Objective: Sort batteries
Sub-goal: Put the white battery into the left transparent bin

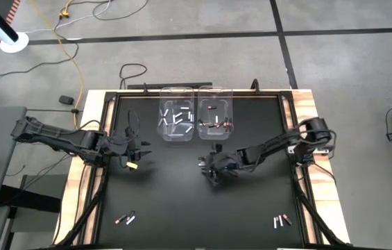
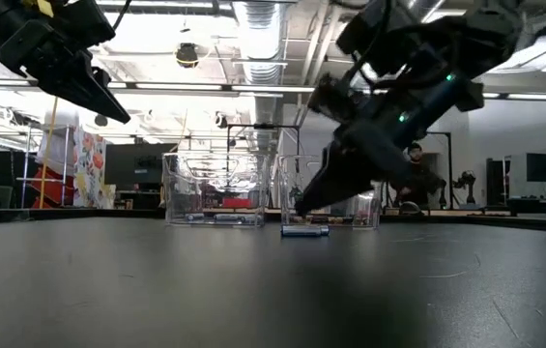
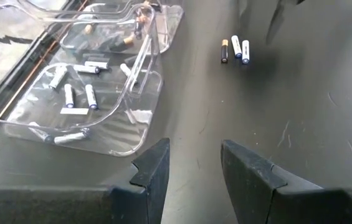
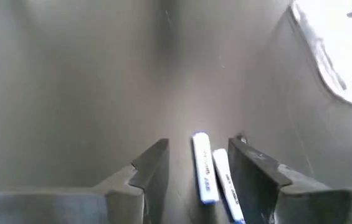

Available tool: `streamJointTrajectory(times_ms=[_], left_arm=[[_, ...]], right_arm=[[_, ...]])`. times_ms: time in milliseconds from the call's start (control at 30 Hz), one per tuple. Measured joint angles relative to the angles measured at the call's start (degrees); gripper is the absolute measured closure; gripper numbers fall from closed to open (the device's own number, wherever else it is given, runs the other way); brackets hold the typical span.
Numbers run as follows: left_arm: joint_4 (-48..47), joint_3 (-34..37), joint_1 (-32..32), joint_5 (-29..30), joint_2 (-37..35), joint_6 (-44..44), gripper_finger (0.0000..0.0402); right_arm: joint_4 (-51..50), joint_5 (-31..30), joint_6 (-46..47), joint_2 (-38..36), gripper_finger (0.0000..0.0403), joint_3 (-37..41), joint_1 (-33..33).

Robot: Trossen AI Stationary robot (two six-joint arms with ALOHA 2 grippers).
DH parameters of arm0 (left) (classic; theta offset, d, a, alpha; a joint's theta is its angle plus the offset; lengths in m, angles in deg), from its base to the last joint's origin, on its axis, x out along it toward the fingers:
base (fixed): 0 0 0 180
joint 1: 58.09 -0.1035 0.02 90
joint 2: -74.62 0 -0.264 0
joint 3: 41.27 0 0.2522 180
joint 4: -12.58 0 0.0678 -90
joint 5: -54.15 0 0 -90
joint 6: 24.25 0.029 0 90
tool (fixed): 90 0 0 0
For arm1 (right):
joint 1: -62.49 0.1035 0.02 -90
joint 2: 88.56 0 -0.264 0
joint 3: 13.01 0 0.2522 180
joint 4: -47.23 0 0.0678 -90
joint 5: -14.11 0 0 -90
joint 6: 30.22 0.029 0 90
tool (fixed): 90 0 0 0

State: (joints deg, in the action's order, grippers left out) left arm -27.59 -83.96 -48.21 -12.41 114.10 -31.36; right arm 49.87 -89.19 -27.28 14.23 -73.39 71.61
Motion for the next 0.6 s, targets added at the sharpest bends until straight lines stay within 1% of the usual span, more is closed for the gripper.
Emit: streamJointTrajectory(times_ms=[233,600], left_arm=[[-0.03,0.00,0.02,-0.02,0.00,-0.17,0.0262],[-0.10,0.00,0.02,-0.02,0.00,1.73,0.0262]], right_arm=[[-2.42,-0.02,3.16,3.42,0.0234,-1.97,-0.42],[-2.86,0.12,4.11,3.42,0.0237,-1.87,0.20]])
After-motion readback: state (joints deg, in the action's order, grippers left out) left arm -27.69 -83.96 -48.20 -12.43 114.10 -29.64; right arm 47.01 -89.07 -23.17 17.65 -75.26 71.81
